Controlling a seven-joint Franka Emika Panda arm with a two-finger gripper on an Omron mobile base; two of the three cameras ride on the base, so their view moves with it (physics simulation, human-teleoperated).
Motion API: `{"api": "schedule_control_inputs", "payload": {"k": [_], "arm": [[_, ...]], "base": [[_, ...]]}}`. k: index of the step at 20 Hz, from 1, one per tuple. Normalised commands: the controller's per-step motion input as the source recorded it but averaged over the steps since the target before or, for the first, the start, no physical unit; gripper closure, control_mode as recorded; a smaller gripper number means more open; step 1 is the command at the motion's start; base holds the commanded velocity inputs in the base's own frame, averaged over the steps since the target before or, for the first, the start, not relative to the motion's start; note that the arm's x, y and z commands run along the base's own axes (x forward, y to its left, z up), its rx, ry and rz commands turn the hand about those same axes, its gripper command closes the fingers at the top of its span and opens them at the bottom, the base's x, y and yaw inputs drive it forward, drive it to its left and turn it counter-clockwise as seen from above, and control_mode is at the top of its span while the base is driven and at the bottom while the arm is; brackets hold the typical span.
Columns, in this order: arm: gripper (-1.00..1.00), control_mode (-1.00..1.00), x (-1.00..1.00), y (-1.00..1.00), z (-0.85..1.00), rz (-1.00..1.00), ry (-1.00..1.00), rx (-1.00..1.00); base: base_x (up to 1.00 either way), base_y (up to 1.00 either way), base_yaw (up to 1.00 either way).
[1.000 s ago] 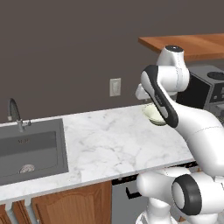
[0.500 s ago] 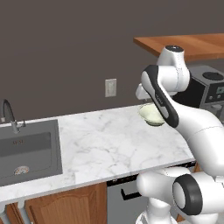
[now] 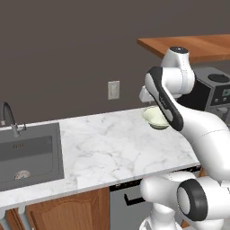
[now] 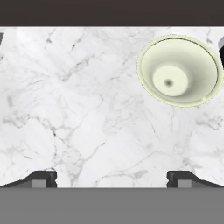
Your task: Place the two vegetables and bowl onto the tray for setting up a vegetable dip station.
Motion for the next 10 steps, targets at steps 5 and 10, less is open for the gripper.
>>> {"api": "schedule_control_inputs", "payload": {"k": [5, 10], "arm": [[-1.0, -1.0, 0.0, 0.0, 0.0, 0.0, 0.0, 0.0], [-1.0, -1.0, 0.0, 0.0, 0.0, 0.0, 0.0, 0.0]], "base": [[0.0, 0.0, 0.0], [0.0, 0.0, 0.0]]}}
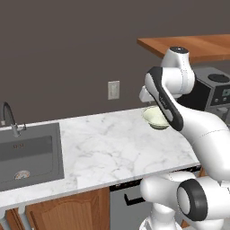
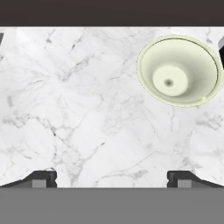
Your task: Place the two vegetables and bowl onto the tray for setting up a vegetable dip station.
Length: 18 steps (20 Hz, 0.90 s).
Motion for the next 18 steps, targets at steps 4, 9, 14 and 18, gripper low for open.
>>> {"api": "schedule_control_inputs", "payload": {"k": [4, 9, 14, 18], "arm": [[-1.0, -1.0, -0.01, 0.0, 0.0, 0.0, 0.0, 0.0], [-1.0, -1.0, 0.06, 0.01, -0.06, -0.01, 0.05, -0.1], [-1.0, -1.0, 0.19, 0.1, -0.12, -0.09, 0.11, -0.26], [-1.0, -1.0, 0.22, 0.11, -0.13, -0.05, 0.1, -0.25]], "base": [[0.0, 0.0, 0.0], [0.0, 0.0, 0.0], [0.0, 0.0, 0.0], [0.0, 0.0, 0.0]]}}
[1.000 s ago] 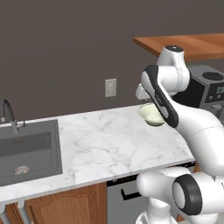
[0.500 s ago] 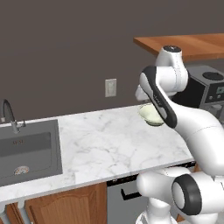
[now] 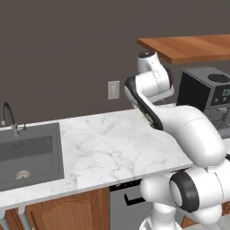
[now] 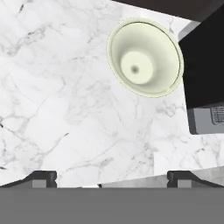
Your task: Place the two vegetables and bowl onto the tray for setting up a vegetable dip station.
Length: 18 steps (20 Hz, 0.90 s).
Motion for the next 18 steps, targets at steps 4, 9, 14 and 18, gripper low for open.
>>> {"api": "schedule_control_inputs", "payload": {"k": [4, 9, 14, 18], "arm": [[-1.0, -1.0, 0.25, 0.01, -0.14, 0.0, 0.06, -0.1], [-1.0, -1.0, 0.15, -0.07, -0.18, 0.0, 0.0, -0.01], [-1.0, -1.0, 0.11, -0.09, -0.23, 0.0, 0.0, 0.0], [-1.0, -1.0, 0.19, -0.09, -0.23, 0.0, 0.0, 0.0]], "base": [[0.0, 0.0, 0.0], [0.0, 0.0, 0.0], [0.0, 0.0, 0.0], [0.0, 0.0, 0.0]]}}
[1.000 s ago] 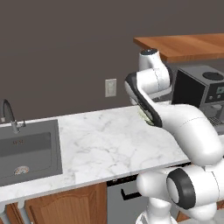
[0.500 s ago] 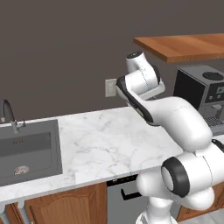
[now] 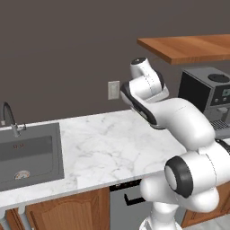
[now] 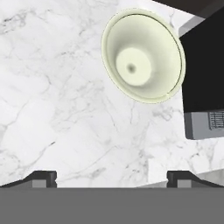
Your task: Place the two vegetables and bowl onto the tray for setting up a vegetable dip station.
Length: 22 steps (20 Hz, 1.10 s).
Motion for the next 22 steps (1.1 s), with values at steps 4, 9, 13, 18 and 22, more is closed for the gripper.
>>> {"api": "schedule_control_inputs", "payload": {"k": [4, 9, 13, 18, 22], "arm": [[-1.0, -1.0, 0.21, -0.13, -0.25, 0.03, -0.01, 0.0], [-1.0, -1.0, 0.18, -0.11, -0.29, 0.07, -0.02, 0.0], [-1.0, -1.0, 0.25, -0.08, -0.28, 0.03, 0.0, 0.0], [-1.0, -1.0, 0.2, -0.09, -0.27, 0.04, -0.02, 0.0], [-1.0, -1.0, 0.2, -0.1, -0.26, 0.06, -0.04, 0.0]], "base": [[0.0, 0.0, 0.0], [0.0, 0.0, 0.0], [0.0, 0.0, 0.0], [0.0, 0.0, 0.0], [0.0, 0.0, 0.0]]}}
